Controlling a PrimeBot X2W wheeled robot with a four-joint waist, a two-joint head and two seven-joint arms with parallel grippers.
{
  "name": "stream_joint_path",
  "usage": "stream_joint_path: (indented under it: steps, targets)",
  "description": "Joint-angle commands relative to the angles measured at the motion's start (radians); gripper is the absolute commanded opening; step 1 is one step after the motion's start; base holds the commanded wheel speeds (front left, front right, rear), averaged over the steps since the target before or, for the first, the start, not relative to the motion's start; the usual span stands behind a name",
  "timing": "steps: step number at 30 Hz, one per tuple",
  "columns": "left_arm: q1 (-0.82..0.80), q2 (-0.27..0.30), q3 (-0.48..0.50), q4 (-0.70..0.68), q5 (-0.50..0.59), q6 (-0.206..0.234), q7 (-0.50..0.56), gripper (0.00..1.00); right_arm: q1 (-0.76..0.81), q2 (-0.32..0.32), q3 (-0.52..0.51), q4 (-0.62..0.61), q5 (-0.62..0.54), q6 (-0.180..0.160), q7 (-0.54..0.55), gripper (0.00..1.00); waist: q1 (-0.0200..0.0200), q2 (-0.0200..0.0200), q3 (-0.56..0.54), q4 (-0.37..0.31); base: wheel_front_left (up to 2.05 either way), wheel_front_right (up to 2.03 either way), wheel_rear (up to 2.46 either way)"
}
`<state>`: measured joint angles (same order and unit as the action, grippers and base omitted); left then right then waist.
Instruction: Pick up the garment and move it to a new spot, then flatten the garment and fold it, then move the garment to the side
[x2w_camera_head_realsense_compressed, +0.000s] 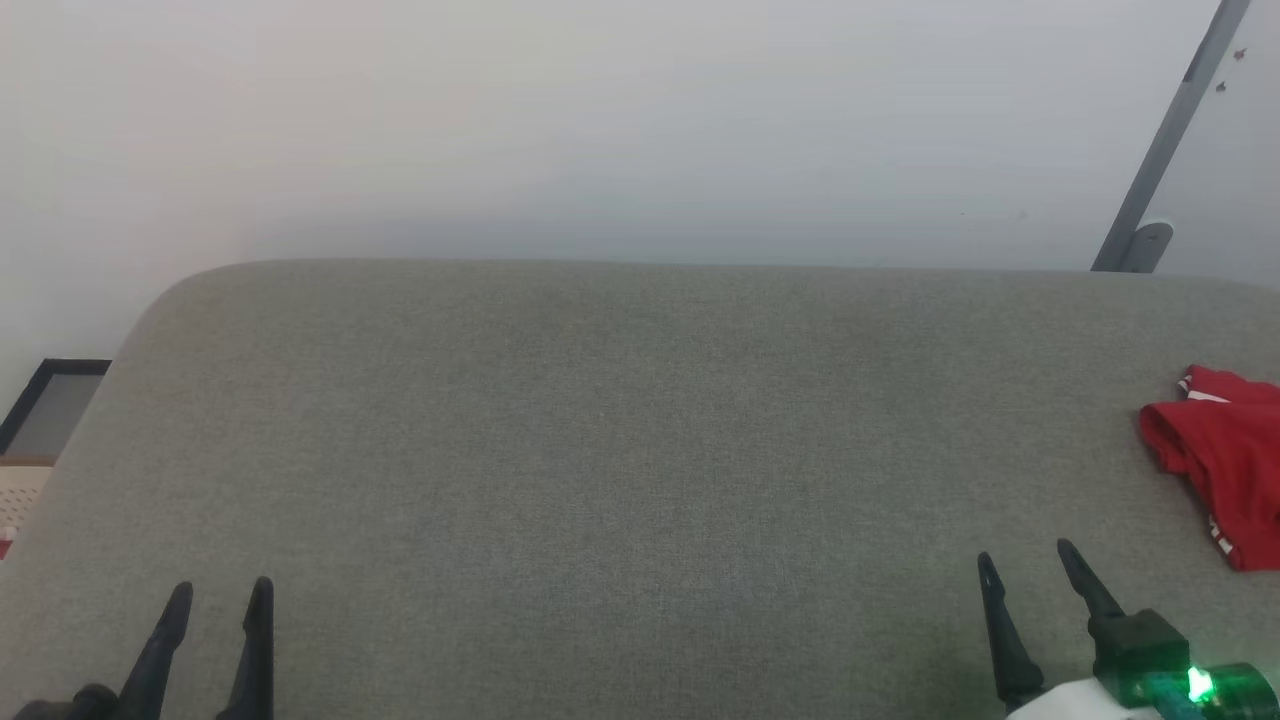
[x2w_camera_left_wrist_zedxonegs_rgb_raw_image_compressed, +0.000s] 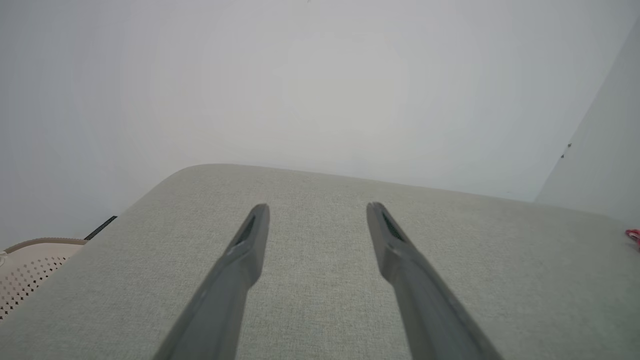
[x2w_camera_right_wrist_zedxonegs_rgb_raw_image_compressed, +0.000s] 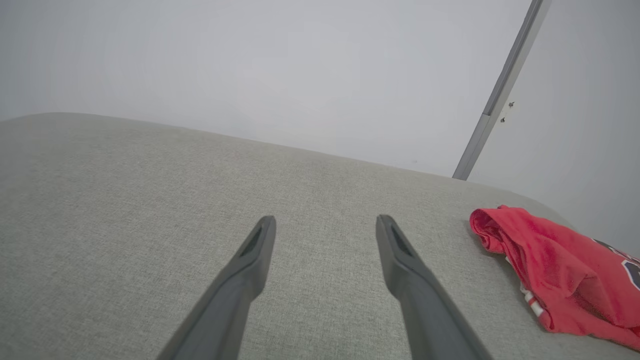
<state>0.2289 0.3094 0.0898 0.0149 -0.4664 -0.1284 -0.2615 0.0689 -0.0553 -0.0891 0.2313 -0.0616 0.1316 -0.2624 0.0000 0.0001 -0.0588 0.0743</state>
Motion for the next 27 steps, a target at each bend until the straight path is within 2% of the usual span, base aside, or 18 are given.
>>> stream_joint_path:
  steps: [1, 27]
  targets:
    - [0.015, -0.003, 0.001, -0.005, 0.002, -0.002, -0.004, 1.0, 0.015, 0.007, 0.005, -0.016, 0.008, -0.002, -0.003, 1.0, 0.0, -0.0001, 0.0, -0.002, 0.0, 0.0, 0.0]
    - [0.014, -0.006, 0.007, -0.001, 0.005, -0.002, -0.004, 1.0, 0.049, 0.006, 0.003, -0.159, 0.034, -0.002, -0.003, 1.0, 0.0, -0.0001, 0.007, -0.012, 0.0, 0.0, 0.0]
